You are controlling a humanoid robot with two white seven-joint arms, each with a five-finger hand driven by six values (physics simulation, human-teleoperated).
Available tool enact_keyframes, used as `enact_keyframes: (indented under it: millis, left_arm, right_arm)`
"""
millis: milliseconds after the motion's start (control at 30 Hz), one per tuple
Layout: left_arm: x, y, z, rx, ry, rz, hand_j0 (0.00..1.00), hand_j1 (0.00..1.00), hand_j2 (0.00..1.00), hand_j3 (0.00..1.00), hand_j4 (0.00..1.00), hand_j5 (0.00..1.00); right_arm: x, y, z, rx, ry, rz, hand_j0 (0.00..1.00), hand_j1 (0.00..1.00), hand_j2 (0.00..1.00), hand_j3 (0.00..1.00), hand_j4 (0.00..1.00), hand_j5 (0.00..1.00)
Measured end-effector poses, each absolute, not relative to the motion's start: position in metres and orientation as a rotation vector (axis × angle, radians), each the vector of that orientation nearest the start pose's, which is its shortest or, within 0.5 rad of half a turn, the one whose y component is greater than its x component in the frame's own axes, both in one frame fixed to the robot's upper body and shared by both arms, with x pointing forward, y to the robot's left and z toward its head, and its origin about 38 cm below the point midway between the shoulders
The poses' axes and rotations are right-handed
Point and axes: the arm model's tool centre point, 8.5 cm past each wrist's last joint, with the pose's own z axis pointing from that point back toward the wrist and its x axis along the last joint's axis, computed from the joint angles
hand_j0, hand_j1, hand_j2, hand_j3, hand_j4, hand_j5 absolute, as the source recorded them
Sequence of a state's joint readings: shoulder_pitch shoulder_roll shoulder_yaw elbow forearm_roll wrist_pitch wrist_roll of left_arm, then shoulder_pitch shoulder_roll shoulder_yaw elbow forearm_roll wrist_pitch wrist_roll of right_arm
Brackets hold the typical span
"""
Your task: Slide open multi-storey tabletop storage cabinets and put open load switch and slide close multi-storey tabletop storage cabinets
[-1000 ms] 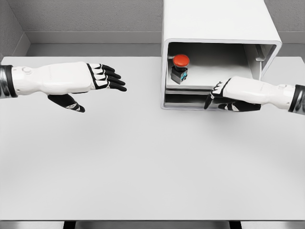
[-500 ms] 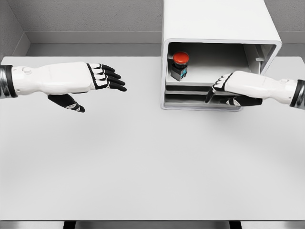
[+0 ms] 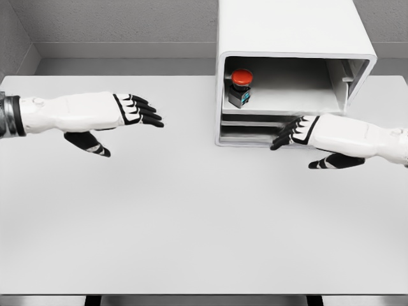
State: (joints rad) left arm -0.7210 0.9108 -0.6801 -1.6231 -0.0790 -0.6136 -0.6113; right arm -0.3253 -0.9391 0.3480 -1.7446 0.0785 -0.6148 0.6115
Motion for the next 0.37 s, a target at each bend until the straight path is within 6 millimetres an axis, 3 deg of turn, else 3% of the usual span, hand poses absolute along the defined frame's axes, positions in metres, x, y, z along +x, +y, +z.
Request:
enact_keyframes:
  millis: [67,167,367]
  left_arm:
    - [0.412,0.280,0.258,-0.205,2.175,2.937,1.00,1.00,1.00,1.00,1.00,1.00]
    - [0.416,0.285,0.245,-0.188,2.176,2.986,1.00,1.00,1.00,1.00,1.00,1.00]
    - [0.418,0.288,0.234,-0.178,2.158,3.032,1.00,1.00,1.00,1.00,1.00,1.00]
  right_arm:
    - [0.349,-0.312,0.229,-0.111,-1.586,1.979,1.00,1.00,1.00,1.00,1.00,1.00]
    - [0.348,-0.314,0.231,-0.117,-1.575,1.987,1.00,1.00,1.00,1.00,1.00,1.00]
    - [0.347,-0.316,0.232,-0.123,-1.567,1.993,1.00,1.00,1.00,1.00,1.00,1.00]
